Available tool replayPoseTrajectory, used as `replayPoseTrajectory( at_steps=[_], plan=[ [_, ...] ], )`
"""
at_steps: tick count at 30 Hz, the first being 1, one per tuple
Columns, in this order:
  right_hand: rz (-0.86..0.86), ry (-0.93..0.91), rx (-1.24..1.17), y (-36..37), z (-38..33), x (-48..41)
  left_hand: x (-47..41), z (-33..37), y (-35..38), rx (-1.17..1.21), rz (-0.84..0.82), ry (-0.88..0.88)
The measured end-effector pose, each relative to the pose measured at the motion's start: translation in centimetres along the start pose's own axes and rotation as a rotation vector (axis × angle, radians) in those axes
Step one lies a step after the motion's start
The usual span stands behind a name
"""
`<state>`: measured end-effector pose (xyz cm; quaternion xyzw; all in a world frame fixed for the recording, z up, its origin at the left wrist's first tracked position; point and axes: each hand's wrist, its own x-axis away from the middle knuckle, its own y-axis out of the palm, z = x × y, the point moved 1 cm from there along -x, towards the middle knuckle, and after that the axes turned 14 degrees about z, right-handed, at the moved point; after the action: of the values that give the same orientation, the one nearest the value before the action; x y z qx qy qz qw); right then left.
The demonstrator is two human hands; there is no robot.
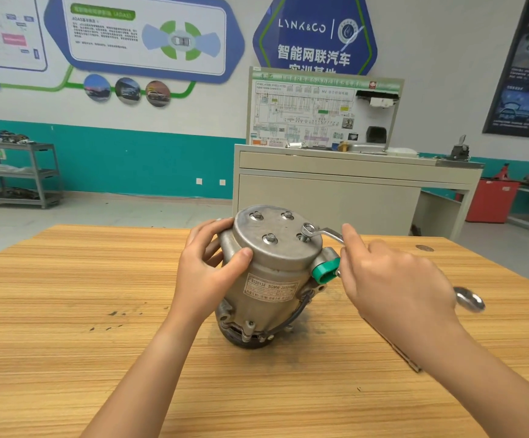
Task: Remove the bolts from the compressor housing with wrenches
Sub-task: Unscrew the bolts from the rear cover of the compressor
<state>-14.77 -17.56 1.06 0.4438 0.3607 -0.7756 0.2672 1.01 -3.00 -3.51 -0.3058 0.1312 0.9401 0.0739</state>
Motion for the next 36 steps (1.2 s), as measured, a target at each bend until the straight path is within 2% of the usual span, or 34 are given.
replayPoseTrajectory(
  at_steps=[4, 6, 10, 15, 22, 26, 29, 32, 33, 35, 36],
  plan=[
    [0.282, -0.156, -0.215, 4.7, 2.9, -0.1, -0.1, 0.1, -0.2, 0.014, -0.017, -0.024],
    [0.326, -0.216, -0.339, 7.0, 4.1, -1.5, -0.2, 0.1, -0.1, 0.019, -0.024, -0.038],
    [0.292, -0.313, -0.424, 10.0, 2.9, -6.0, -0.9, 0.1, 0.2, 0.005, -0.049, -0.045],
    [0.189, -0.454, -0.585, 10.1, -0.2, -9.0, -1.4, 0.1, 0.4, -0.01, -0.065, -0.072],
    [0.254, -0.297, -0.526, 9.6, -0.4, -8.4, -1.2, 0.1, 0.0, -0.01, -0.07, -0.068],
    [0.277, -0.24, -0.531, 9.3, -0.3, -8.2, -1.5, 0.5, -0.3, -0.133, -0.129, -0.054],
    [0.287, -0.119, -0.548, 9.7, -0.3, -7.5, -1.6, 1.5, -0.6, -0.362, -0.084, 0.142],
    [0.155, 0.092, -0.624, 10.9, -0.2, -7.0, -1.0, 4.7, 0.0, -0.339, 0.12, 0.523],
    [0.113, 0.146, -0.647, 11.4, -0.1, -6.9, -0.7, 5.7, 0.6, -0.327, 0.117, 0.657],
    [0.045, 0.243, -0.699, 12.1, 0.0, -6.8, -0.5, 7.2, 2.2, -0.345, -0.047, 0.838],
    [0.018, 0.291, -0.742, 12.2, 0.0, -6.8, -0.5, 7.6, 3.2, -0.415, -0.169, 0.857]
  ],
)
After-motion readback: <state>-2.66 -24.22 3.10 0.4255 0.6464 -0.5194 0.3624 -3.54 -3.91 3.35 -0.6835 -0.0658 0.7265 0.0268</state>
